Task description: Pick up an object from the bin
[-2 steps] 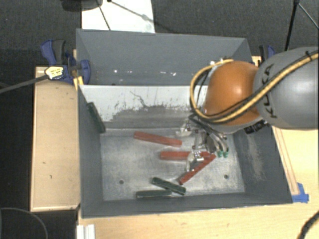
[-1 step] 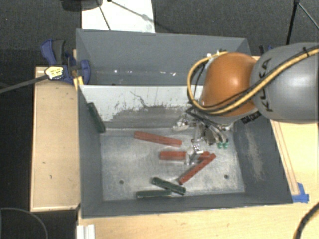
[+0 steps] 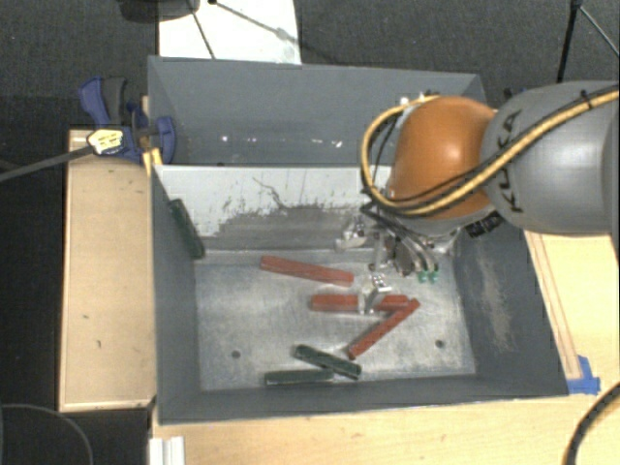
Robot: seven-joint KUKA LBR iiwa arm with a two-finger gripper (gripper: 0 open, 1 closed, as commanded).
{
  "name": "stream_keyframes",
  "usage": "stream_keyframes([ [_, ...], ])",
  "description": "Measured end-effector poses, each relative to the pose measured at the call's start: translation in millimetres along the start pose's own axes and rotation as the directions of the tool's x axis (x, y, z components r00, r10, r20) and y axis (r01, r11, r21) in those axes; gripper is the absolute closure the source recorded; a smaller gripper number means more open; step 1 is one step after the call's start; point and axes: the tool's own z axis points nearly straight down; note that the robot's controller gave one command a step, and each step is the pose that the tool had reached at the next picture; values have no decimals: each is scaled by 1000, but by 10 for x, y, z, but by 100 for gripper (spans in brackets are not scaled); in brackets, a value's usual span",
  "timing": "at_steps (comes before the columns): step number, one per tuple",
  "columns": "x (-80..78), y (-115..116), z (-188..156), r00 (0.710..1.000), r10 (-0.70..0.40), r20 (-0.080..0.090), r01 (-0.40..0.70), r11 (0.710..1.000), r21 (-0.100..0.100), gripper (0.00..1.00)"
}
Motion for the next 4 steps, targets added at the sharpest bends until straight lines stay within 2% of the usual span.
stream_keyframes([
  [1, 51, 79, 696, 999, 44, 3, -44, 999, 0, 0],
  [2, -76, 101, 674, 982, 189, 13, -189, 982, -2, 100],
  [4, -57, 103, 637, 982, 189, 8, -189, 982, -1, 100],
])
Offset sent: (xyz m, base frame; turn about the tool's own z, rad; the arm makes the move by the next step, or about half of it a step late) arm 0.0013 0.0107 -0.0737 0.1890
